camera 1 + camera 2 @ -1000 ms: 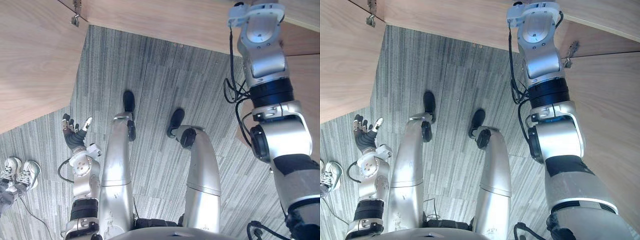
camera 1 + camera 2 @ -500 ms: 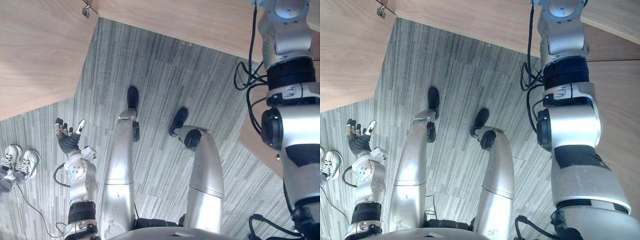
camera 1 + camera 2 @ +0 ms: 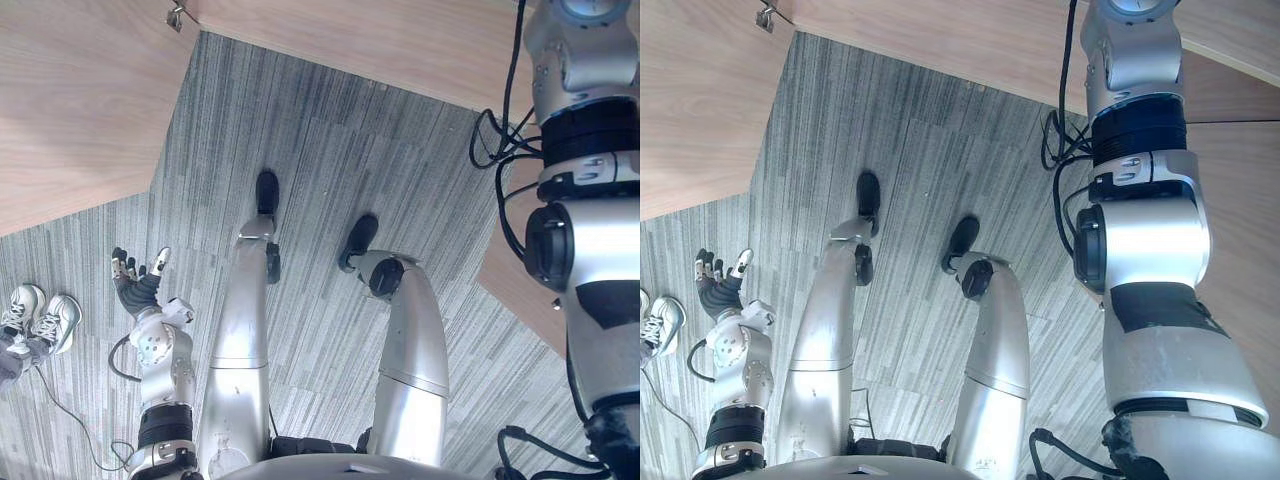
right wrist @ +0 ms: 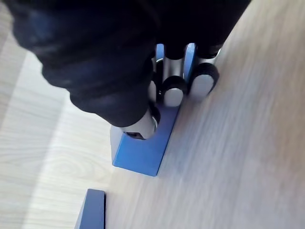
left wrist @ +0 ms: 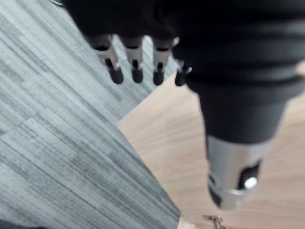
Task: Walk over to the cabinet, pick up the folder, carry it to the office cabinet, place the folder inside the office cabinet, then close the office cabinet door
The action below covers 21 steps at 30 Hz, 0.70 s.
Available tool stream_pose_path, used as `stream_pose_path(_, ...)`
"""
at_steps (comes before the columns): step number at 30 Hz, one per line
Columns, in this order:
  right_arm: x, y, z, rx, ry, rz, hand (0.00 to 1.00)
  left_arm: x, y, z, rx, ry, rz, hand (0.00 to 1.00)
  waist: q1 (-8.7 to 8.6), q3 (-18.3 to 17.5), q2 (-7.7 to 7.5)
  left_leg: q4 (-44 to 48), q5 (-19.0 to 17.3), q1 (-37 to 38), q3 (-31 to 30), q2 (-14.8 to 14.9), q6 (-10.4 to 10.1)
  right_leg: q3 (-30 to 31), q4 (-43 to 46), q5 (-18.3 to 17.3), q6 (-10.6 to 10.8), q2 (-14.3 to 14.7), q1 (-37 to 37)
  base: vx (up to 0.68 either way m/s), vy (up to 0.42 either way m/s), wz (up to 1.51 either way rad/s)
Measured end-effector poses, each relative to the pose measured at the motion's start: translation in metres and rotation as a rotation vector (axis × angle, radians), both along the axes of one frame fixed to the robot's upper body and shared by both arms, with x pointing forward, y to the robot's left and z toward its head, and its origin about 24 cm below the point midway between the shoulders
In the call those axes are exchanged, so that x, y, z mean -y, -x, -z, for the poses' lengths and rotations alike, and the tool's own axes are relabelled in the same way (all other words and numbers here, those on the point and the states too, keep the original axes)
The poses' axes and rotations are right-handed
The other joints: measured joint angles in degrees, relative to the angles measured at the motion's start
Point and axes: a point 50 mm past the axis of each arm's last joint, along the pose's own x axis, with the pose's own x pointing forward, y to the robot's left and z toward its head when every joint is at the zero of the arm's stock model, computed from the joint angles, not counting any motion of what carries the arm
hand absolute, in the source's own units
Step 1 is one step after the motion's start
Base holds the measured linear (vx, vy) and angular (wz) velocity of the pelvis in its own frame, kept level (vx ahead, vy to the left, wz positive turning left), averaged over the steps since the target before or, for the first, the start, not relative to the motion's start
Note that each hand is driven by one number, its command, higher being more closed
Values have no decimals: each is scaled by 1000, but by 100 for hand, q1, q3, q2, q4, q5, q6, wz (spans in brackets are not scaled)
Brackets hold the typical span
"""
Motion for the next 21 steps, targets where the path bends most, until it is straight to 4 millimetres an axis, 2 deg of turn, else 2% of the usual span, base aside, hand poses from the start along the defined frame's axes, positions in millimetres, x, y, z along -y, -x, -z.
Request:
stream_pose_path(10,2,5,-3,44,-72,23,100,6,0,2,2,23,0,0,-9,-33,62,-67,72,39,8,-31,1,7,-3,17,-19,-27,4,-41,13,2)
stream_pose_path(14,-10,21,-8,144,-24,-22,100,6,0,2,3,24,2,0,-13,-33,62,141,-24,33,6,50,15,31,57,22,-22,44,34,-52,21,-13)
stream_pose_path(17,-21,31,4,200,26,-56,100,8,-1,1,4,23,10,0,-44,-33,62,421,-188,68,-2,164,31,46,120,14,-9,138,148,-48,30,-23)
stream_pose_path(21,-32,46,35,240,108,-73,100,9,-1,1,3,22,21,0,-101,-33,61,678,-417,271,66,231,13,158,259,-56,35,181,356,-40,41,-15)
